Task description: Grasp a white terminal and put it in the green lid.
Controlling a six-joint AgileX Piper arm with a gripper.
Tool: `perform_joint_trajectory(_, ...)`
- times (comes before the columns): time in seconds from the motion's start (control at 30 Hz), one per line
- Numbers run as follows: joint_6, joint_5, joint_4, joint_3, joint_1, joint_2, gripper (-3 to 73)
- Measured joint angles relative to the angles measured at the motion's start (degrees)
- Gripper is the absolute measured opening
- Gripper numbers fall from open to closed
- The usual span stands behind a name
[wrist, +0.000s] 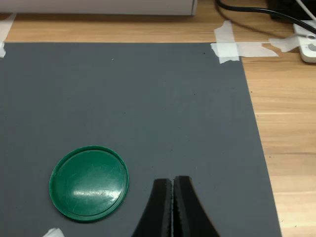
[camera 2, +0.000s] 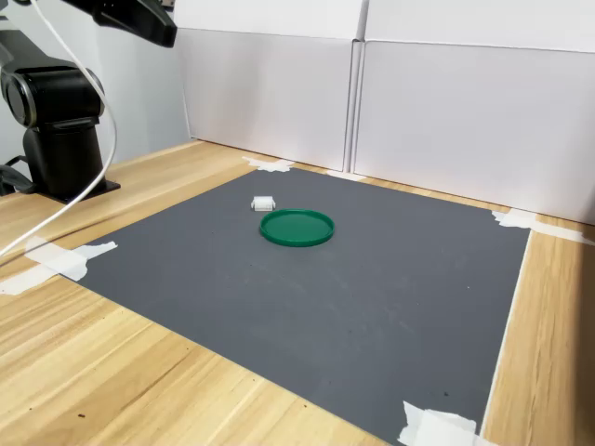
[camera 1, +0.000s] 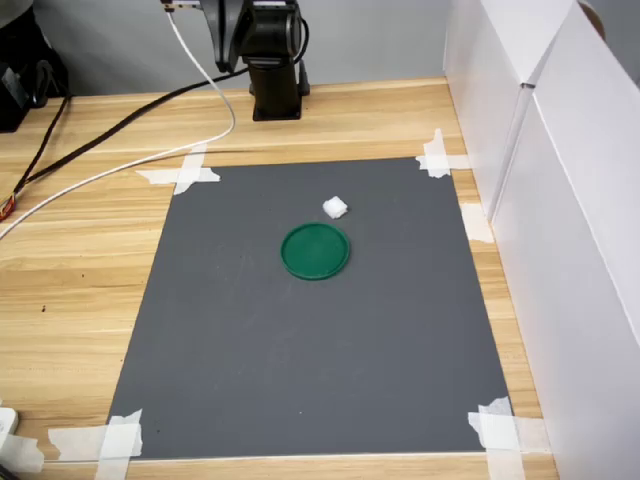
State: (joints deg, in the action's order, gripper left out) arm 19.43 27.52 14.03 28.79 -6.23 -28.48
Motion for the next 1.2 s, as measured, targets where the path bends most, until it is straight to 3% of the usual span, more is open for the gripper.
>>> perform_joint_trajectory(0.17, 8.0, 5.7, 2.7, 6.7, 0.0, -8.6, -1.7)
perform_joint_trajectory(0.33, 21.2, 12.6, 7.1, 12.3, 0.1, -15.4, -1.7)
perform_joint_trajectory(0.43, 28.8, 15.5, 7.9, 14.5, 2.2, -18.3, -1.7)
perform_joint_trajectory(0.6, 35.0, 16.8, 3.9, 16.0, 10.4, -22.8, -1.7)
perform_joint_trajectory(0.9, 35.0, 14.1, -0.7, 16.2, 22.3, -27.8, -1.7)
perform_joint_trajectory(1.2, 38.3, 24.6, -3.2, 16.2, 27.3, -33.0, -1.1)
